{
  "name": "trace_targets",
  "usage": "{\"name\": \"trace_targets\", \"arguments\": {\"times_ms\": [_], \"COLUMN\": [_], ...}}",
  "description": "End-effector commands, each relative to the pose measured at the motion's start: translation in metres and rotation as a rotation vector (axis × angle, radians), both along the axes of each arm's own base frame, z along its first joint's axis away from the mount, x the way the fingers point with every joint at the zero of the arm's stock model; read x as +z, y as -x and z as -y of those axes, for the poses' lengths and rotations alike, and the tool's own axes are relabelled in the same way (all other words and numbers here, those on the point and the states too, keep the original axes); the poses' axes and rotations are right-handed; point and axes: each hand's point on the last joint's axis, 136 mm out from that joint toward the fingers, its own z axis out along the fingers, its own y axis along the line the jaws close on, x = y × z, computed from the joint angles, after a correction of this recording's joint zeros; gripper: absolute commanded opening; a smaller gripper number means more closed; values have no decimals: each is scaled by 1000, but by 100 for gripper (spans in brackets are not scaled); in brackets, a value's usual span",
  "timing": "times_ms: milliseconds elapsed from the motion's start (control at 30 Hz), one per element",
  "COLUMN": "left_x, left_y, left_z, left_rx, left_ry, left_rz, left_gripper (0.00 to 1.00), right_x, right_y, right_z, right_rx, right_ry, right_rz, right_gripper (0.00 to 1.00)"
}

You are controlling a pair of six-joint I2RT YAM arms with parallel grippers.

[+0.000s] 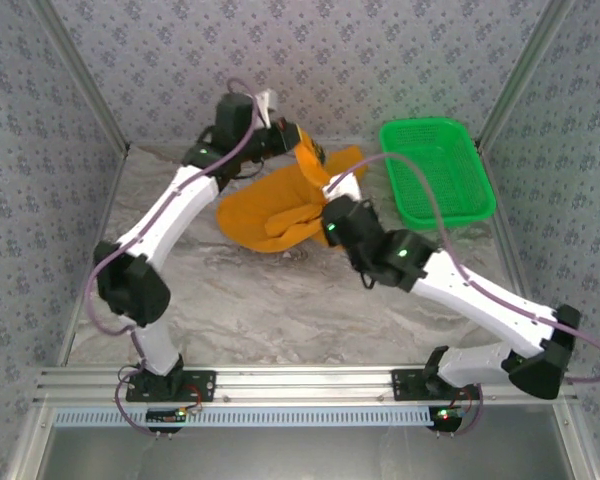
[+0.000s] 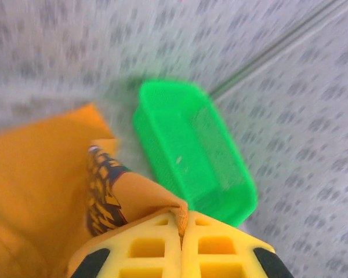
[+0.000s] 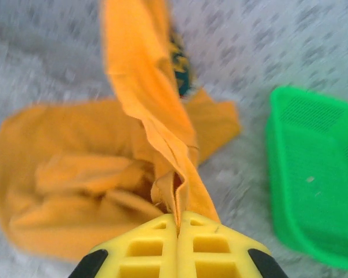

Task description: Fold the inside-out t-shirt

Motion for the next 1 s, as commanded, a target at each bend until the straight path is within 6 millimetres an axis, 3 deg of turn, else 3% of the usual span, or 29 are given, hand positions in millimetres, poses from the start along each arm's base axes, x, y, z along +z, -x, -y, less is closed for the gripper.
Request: {"name": "trace_targets", "arguments": {"times_ms": [0, 67, 167, 300, 433, 600, 867, 967], "left_x": [64, 91, 110, 97, 87, 91, 110, 132], "left_y": [27, 48, 81, 107, 112, 89, 5, -17], "left_z": [-43, -57, -62, -64, -82, -110, -127, -134], "left_rx": [180, 219, 215, 220, 297, 447, 467, 438], "left_ry": [59, 91, 91, 115, 120, 17, -3, -43], "left_rz": [45, 97, 150, 120, 131, 231, 300, 327], "left_gripper": [0, 0, 0, 0, 0, 0, 0, 0], "right_x": [61, 87, 111, 124, 129, 139, 158, 184], "right_y": [-1, 7, 22, 33, 15, -41, -174, -199], "right_z": [17, 26, 28, 22, 21, 19, 25, 26], "right_rx": [79, 124, 203, 286, 281, 263, 101, 86], "right_ry": [29, 1, -54, -117, -162, -216, -209, -228], "right_rz": [126, 167, 204, 234, 257, 295, 338, 393], "right_gripper": [0, 0, 0, 0, 0, 0, 0, 0]}}
